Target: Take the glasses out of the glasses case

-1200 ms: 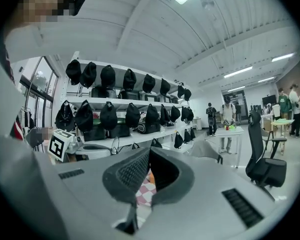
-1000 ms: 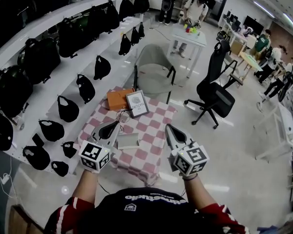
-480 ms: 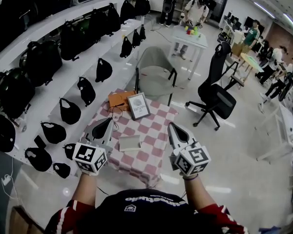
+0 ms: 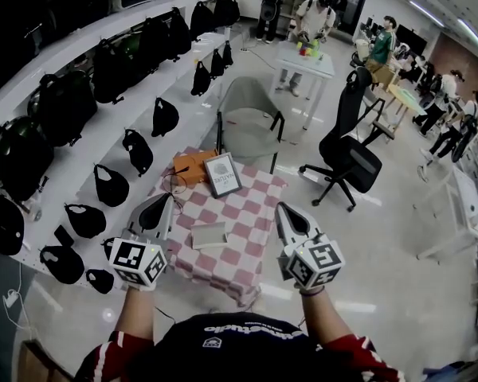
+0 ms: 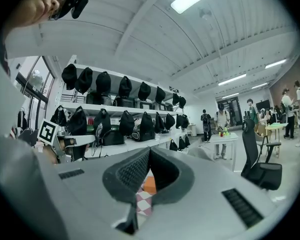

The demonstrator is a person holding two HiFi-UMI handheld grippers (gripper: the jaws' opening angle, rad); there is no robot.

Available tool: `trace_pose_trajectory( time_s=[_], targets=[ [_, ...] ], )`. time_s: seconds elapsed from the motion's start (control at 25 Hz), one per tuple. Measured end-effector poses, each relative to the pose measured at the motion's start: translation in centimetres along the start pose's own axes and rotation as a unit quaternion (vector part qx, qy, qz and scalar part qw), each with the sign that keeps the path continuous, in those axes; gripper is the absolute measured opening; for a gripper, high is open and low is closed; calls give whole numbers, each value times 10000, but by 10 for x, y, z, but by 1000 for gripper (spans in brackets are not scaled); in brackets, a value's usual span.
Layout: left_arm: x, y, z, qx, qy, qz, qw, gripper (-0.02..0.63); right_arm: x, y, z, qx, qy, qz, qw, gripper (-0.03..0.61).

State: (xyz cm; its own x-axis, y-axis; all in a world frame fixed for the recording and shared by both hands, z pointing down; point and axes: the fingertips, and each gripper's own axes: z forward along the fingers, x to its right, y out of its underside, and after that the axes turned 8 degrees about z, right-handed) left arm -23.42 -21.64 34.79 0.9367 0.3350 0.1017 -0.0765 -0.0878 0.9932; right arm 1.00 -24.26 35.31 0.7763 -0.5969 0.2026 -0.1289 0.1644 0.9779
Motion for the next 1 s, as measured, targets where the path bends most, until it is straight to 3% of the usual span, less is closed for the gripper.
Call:
trace_pose_trajectory(
  time_s=[0.4, 1.0],
  targets=[
    [17, -12, 3, 76, -268, -97, 9996, 11, 22, -20, -10, 56, -83, -27, 9999, -5],
    [62, -25, 16, 146, -334, -120, 9993, 11, 52, -36, -32, 178, -283, -104, 9994, -6]
  ],
)
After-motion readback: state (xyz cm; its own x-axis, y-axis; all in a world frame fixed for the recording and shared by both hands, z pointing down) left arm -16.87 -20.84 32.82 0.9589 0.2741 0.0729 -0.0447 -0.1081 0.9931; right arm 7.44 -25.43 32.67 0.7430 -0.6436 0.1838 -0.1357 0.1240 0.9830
